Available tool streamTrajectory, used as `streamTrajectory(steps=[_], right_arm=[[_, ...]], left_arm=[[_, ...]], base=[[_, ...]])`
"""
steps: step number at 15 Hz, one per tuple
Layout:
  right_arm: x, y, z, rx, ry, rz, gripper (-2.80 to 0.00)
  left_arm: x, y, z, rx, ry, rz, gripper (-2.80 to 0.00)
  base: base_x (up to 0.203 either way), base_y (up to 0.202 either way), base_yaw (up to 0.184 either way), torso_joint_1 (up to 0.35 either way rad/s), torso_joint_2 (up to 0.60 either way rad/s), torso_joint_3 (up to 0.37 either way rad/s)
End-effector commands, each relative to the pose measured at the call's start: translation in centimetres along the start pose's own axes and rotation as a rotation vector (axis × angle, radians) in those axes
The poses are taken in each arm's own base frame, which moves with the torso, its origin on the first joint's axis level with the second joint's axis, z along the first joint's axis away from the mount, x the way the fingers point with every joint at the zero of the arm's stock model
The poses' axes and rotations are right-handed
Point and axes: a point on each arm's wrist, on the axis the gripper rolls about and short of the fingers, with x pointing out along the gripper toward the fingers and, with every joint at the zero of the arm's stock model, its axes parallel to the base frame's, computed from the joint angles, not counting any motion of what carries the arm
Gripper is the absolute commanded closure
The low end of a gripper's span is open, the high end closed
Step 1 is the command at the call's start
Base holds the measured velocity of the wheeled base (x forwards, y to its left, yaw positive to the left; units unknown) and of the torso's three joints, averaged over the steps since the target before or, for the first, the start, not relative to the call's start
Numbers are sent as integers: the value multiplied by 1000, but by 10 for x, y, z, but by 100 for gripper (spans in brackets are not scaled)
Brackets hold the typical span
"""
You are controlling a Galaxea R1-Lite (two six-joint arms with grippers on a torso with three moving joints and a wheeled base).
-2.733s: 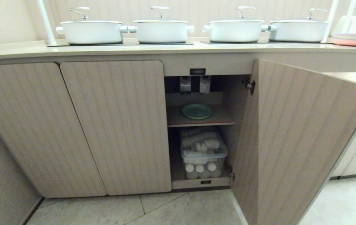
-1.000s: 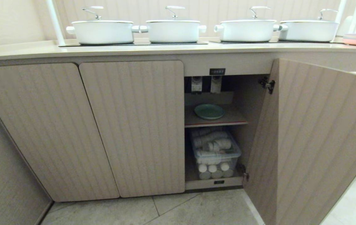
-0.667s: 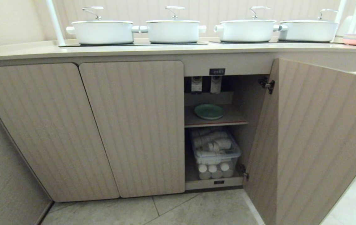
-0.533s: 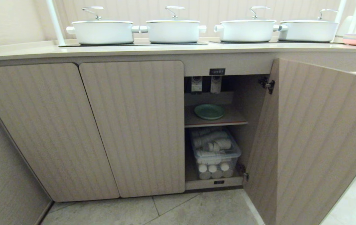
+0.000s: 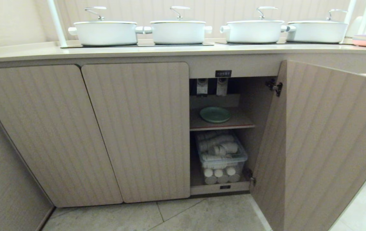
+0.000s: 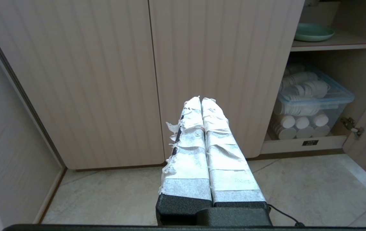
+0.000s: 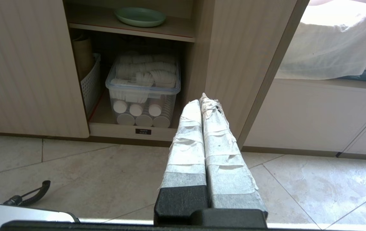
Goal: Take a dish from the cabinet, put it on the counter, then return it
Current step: Take the plate from the cabinet
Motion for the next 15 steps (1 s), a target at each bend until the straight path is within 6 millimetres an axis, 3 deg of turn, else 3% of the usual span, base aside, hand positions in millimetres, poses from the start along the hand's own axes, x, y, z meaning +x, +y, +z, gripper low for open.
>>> streamTrajectory(steps=[1,12,15], right_arm=[[0,0,0,-1,1,1,0],[0,0,0,-1,-1,0,0],[0,0,0,-1,1,1,0]], left_arm=[[0,0,0,0,0,0,0],[0,0,0,0,0,0,0],[0,0,0,0,0,-1,0]], base=[[0,0,0,0,0,0],[0,0,0,0,0,0],[137,0,1,4,2,2]])
